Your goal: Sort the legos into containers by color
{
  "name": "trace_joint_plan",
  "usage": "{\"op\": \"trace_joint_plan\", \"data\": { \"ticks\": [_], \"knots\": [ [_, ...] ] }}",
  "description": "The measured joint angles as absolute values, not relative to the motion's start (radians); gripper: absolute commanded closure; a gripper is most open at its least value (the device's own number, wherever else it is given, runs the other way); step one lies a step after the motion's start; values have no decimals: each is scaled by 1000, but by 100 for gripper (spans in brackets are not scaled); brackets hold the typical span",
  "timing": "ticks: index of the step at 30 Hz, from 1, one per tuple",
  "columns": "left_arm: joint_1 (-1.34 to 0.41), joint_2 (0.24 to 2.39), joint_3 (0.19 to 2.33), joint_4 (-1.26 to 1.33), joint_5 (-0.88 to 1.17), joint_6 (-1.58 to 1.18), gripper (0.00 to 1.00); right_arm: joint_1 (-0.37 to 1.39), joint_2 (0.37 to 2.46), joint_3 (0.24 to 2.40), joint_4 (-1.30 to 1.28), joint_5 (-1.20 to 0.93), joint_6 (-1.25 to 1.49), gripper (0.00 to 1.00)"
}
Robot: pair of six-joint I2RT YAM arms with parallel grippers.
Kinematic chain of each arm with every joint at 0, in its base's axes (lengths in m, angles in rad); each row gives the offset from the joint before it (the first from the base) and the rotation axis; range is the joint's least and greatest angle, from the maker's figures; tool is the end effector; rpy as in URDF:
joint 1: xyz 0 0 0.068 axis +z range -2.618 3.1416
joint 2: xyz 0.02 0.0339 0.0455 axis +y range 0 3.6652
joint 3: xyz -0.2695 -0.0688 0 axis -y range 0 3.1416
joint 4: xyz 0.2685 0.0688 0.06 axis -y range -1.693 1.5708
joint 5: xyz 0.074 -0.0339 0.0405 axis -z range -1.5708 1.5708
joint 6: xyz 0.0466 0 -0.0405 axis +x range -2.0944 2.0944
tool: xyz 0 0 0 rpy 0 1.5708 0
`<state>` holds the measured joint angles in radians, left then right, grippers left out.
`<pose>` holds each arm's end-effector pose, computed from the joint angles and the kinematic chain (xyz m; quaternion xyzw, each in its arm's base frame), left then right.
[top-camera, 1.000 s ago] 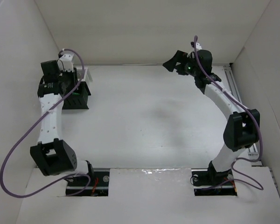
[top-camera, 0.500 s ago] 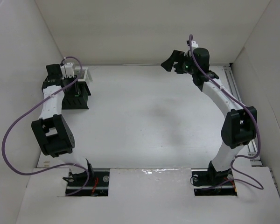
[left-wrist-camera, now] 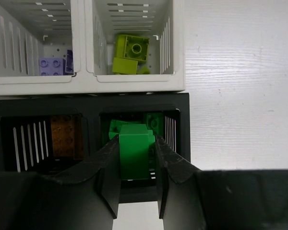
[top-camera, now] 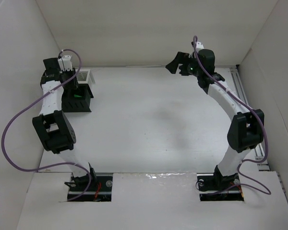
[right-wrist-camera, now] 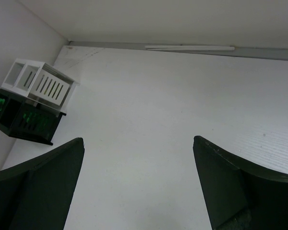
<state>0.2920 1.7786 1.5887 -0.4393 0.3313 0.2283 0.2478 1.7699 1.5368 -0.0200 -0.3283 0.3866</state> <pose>0.4315 0.1139 0.3160 0.0468 0.8809 -0.0269 0.4701 0.4449 0.1281 0.3445 -0.0457 0.7851 0.3111 0.5335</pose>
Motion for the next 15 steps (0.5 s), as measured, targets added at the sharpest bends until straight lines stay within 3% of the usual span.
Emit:
{"op": "trace_joint_plan", "data": {
  "ticks": [4, 7, 9, 10, 13, 15],
  "knots": [
    [297, 1792, 1587, -446, 332, 241, 83, 250, 1770, 1537, -20, -319, 380, 0],
    [297, 1792, 1570, -448, 333, 249, 70, 250, 1770, 1537, -20, -311, 376, 0],
    [297, 1792, 1557, -452, 336, 258, 59, 250, 1770, 1537, -20, -308, 373, 0],
    [297, 1791, 1547, -452, 339, 261, 45, 250, 1770, 1537, -20, -307, 373, 0],
    [297, 1781, 1515, -449, 347, 262, 20, 250, 1770, 1537, -20, -306, 370, 0],
    [297, 1757, 1505, -445, 366, 266, 15, 250, 1770, 1537, -21, -304, 367, 0]
  ]
}}
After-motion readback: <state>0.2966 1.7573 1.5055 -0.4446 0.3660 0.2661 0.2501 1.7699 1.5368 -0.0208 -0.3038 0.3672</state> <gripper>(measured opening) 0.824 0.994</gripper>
